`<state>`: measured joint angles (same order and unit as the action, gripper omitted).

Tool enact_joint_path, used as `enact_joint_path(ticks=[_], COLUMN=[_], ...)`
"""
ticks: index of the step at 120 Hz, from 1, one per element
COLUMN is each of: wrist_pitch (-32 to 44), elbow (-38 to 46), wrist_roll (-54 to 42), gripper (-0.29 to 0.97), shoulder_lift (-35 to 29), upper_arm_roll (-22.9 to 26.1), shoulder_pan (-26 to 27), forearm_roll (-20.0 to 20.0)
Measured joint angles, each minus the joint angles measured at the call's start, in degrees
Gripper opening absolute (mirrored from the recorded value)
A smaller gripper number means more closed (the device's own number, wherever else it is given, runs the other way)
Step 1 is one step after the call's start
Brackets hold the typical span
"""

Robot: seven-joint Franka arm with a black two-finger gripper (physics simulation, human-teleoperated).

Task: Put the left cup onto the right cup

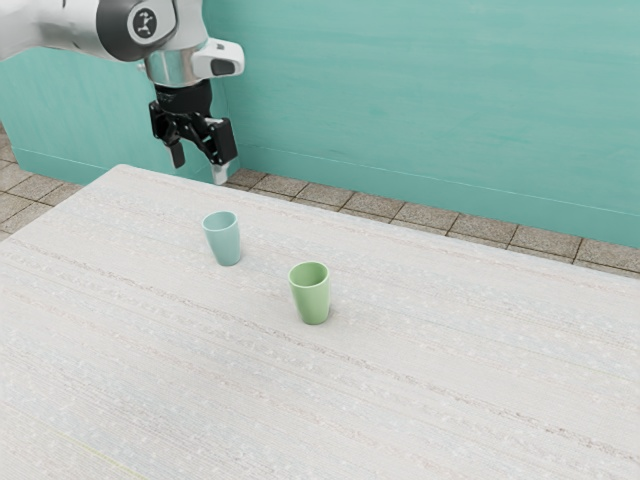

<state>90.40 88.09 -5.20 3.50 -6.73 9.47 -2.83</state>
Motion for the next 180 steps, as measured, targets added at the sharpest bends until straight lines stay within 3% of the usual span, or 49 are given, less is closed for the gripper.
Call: enact_joint_path(ticks=[76,144,180], wrist_pitch=[2.4,2.5,2.7], elbow=[0.2,-11.3,-16.9], wrist_roll=[-0.4,-4.9,-8.3], gripper=[0.68,0.68,0.68], shoulder_lift=[2.5,17.6,25.2], upper_arm_roll=[0.1,0.9,7.4], shoulder_pan=[-1.4,-8.1,-15.0], forearm_roll=[0.3,2.5,2.6])
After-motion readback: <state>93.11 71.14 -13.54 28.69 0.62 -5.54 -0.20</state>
